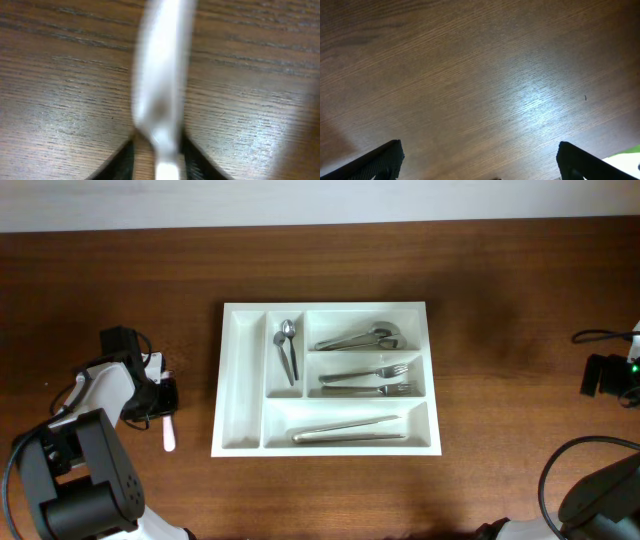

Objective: Pack container
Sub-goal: 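Lower the left gripper over the white plastic knife and close on it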

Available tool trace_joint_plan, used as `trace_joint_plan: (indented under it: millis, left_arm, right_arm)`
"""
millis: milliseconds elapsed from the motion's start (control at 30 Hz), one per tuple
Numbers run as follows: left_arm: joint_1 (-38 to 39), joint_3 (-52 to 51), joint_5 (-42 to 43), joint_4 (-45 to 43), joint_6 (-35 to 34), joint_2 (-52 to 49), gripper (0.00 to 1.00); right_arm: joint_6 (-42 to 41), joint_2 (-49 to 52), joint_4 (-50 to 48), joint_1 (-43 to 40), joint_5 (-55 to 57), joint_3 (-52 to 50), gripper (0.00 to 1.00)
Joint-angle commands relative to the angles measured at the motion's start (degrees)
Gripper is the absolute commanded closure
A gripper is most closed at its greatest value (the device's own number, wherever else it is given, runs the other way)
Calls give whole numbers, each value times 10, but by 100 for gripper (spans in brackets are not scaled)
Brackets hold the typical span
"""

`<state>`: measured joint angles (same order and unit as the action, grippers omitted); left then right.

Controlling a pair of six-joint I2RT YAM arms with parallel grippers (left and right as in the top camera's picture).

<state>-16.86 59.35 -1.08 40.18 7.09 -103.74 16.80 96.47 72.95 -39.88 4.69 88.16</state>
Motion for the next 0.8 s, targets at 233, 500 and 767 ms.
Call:
trace_joint_plan:
  millis: [233, 500, 767]
  left_arm:
    - [-2, -1, -6, -1, 2, -15, 98]
    - [-2, 88, 25, 72, 2, -14, 98]
    - [11, 248, 136, 156, 3, -14, 98]
  right_arm:
    - [3, -13, -2, 1, -1, -1, 1]
    - [3, -13, -2, 1, -1, -1, 1]
    - [3, -13, -2, 1, -1, -1, 1]
